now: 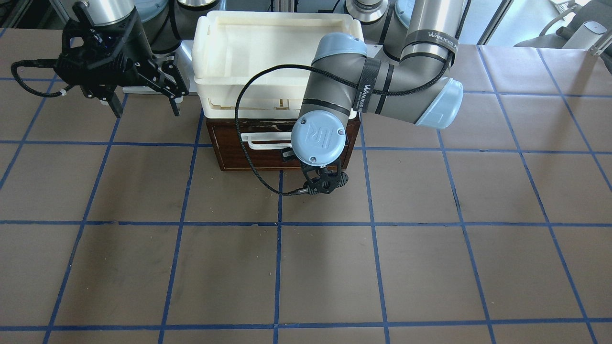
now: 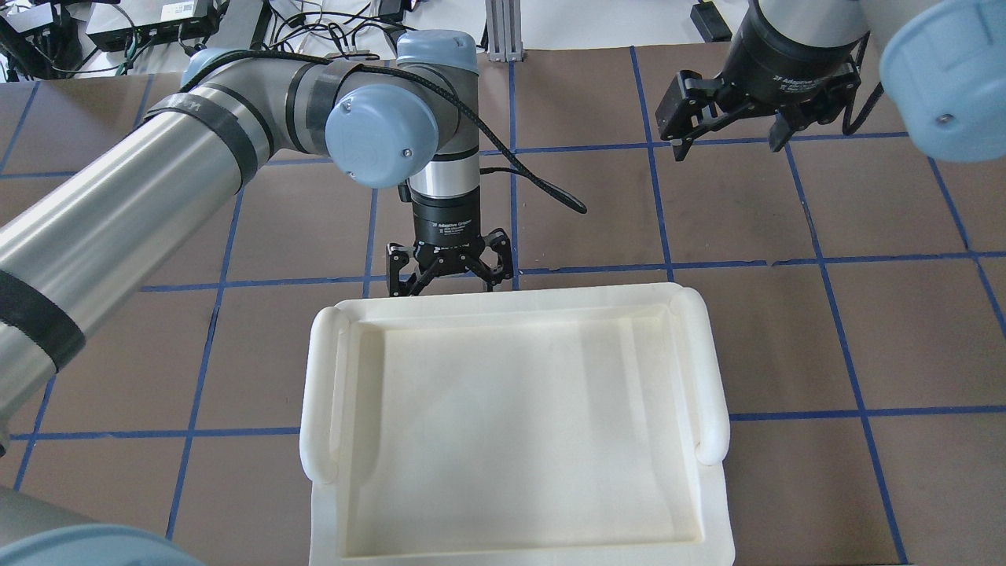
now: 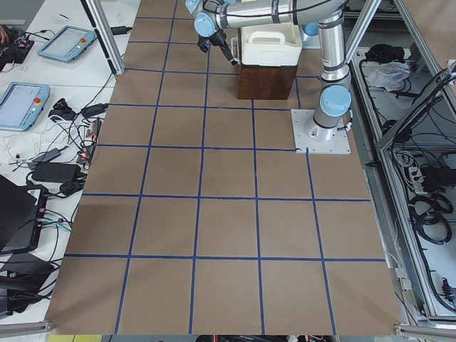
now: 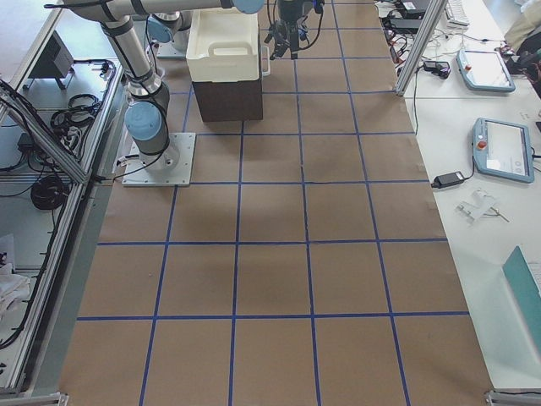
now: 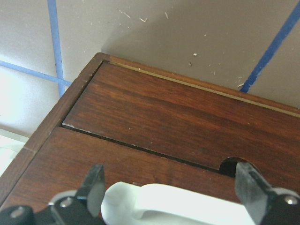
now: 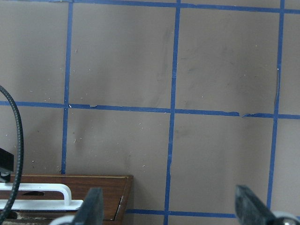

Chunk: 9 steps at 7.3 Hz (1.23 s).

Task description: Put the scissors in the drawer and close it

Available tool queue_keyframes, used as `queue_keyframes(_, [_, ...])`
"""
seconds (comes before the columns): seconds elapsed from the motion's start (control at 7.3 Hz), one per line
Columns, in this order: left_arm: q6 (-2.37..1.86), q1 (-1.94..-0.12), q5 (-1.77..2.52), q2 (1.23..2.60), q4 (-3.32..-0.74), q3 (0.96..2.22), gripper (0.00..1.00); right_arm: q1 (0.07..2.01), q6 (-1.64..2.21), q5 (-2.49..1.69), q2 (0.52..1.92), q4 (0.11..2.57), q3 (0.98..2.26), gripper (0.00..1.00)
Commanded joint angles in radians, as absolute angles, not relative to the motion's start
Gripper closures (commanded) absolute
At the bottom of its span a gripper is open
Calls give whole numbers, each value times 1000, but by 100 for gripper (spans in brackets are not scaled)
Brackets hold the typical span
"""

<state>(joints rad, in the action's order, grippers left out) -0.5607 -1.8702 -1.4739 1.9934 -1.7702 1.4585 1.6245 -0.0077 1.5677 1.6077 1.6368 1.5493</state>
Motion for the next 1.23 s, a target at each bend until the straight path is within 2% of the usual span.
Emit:
queue_keyframes(0.0, [-555, -1853, -1471, 2002, -1637, 1419, 0, 1624, -8, 1569, 1608, 1637, 1549, 0])
queue_keyframes(0.55, [-260, -1688, -1476, 1959, -1555, 1301, 0, 1624, -8, 1568, 1608, 1637, 1549, 0])
queue_keyframes(1.1, [-113, -1608, -1585, 1850, -1552, 1316, 0, 1628, -8, 1569, 1608, 1637, 1549, 0])
